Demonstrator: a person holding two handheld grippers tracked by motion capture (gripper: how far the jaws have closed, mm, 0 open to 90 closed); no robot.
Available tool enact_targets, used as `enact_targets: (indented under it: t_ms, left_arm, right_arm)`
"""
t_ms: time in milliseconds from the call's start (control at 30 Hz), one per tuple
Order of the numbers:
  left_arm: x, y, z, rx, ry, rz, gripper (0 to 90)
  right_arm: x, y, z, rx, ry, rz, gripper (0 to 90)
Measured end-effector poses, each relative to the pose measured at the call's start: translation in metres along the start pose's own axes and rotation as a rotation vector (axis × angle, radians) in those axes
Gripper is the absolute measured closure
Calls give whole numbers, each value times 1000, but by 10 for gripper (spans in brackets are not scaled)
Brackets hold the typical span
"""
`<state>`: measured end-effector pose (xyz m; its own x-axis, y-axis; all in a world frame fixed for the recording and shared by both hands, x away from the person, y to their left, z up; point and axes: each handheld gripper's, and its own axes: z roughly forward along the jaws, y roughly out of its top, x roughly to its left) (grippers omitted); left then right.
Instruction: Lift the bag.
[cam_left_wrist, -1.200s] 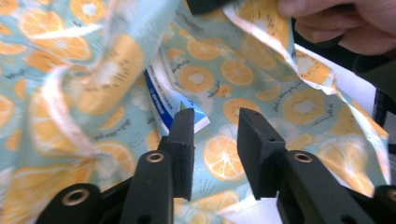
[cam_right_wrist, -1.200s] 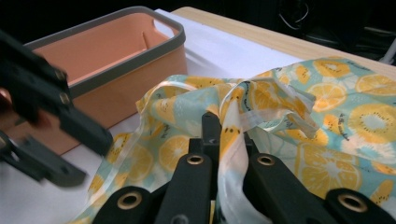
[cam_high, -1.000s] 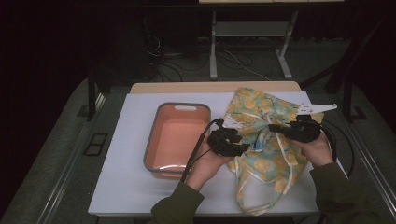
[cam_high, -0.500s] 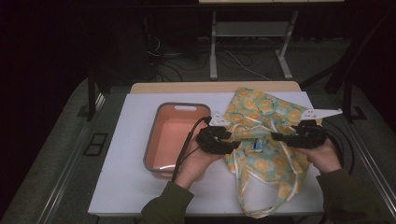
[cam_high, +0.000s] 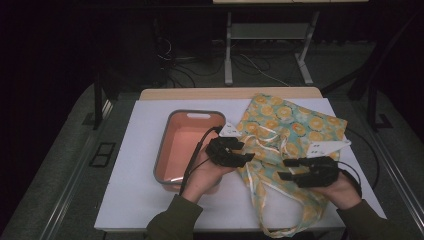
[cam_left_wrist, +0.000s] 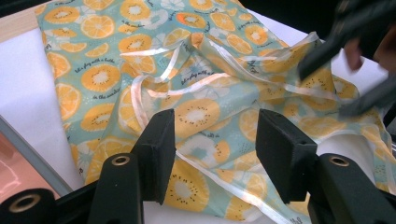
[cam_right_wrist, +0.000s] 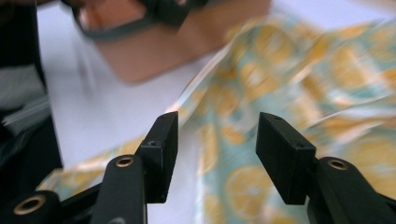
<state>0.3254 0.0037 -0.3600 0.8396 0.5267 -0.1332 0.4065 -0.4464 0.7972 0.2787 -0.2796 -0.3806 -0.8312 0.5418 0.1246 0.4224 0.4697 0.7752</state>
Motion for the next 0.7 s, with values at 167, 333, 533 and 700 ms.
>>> enact_targets:
  t_ms: [167, 333, 533, 700]
  left_arm:
    - [-1, -1, 1, 5, 1, 7, 450]
    - [-1, -2, 3, 11, 7, 8, 421]
    - [0, -3, 4, 15, 10, 8, 406]
    - [-2, -2, 4, 13, 4, 18, 398]
  right_arm:
    - [4, -15, 29, 126, 4, -53, 468]
    - [3, -26, 50, 206, -3, -70, 495]
    - [-2, -31, 57, 256, -38, -92, 829]
    - [-6, -26, 49, 192, -30, -93, 897]
